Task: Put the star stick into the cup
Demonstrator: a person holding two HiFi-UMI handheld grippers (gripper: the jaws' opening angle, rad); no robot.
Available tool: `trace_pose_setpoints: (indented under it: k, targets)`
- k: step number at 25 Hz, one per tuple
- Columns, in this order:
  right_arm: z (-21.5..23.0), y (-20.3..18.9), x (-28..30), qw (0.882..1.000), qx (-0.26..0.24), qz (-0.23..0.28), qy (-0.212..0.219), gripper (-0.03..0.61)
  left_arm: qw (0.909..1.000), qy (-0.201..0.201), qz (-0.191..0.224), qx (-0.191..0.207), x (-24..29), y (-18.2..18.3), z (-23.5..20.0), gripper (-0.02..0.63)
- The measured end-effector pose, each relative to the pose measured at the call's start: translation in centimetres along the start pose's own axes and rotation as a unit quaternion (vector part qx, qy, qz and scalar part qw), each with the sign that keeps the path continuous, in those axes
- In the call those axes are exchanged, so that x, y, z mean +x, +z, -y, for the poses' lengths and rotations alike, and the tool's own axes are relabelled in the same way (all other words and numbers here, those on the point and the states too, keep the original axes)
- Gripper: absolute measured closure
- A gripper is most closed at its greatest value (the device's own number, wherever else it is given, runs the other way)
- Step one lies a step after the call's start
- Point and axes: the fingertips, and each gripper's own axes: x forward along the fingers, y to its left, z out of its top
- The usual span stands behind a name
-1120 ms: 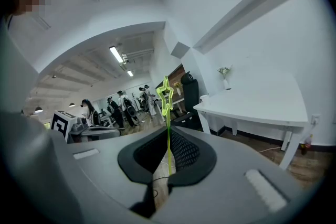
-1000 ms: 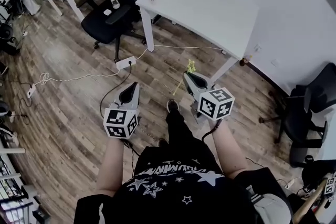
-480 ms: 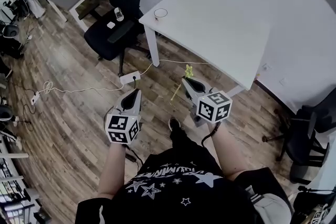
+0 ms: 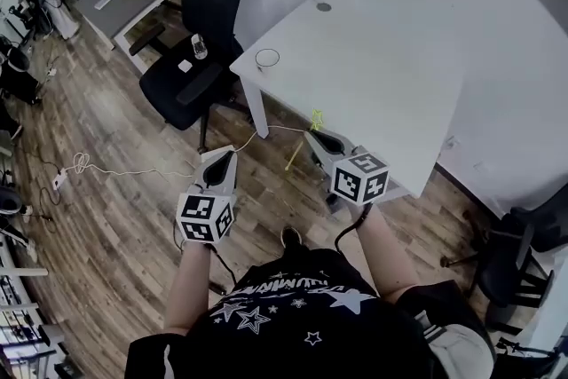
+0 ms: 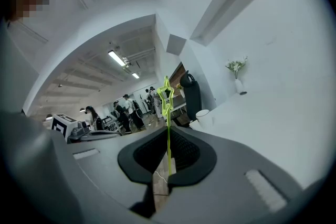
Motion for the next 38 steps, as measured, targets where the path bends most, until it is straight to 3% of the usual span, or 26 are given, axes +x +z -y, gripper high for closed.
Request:
trace_pose_setpoints:
  k: [16, 27, 38]
  targets:
    - [5.4, 5.0, 6.1, 1.0, -0.015, -0.002, 0.026, 0.549, 0.9998, 0.011, 0.015, 0.002, 6.9, 3.9, -2.3, 0.611]
    - [7.4, 9.9, 12.5, 0.999, 0.006, 0.035, 0.006, 0.549, 0.9994, -0.026, 0.022, -0.005, 13.4, 5.6, -7.9, 0.611]
    - [10.3, 16.9, 20.2, 0.997, 0.018, 0.072, -0.015, 0.549, 0.997, -0.074, 0.025, 0.002, 22.0, 9.8, -13.7, 0.609]
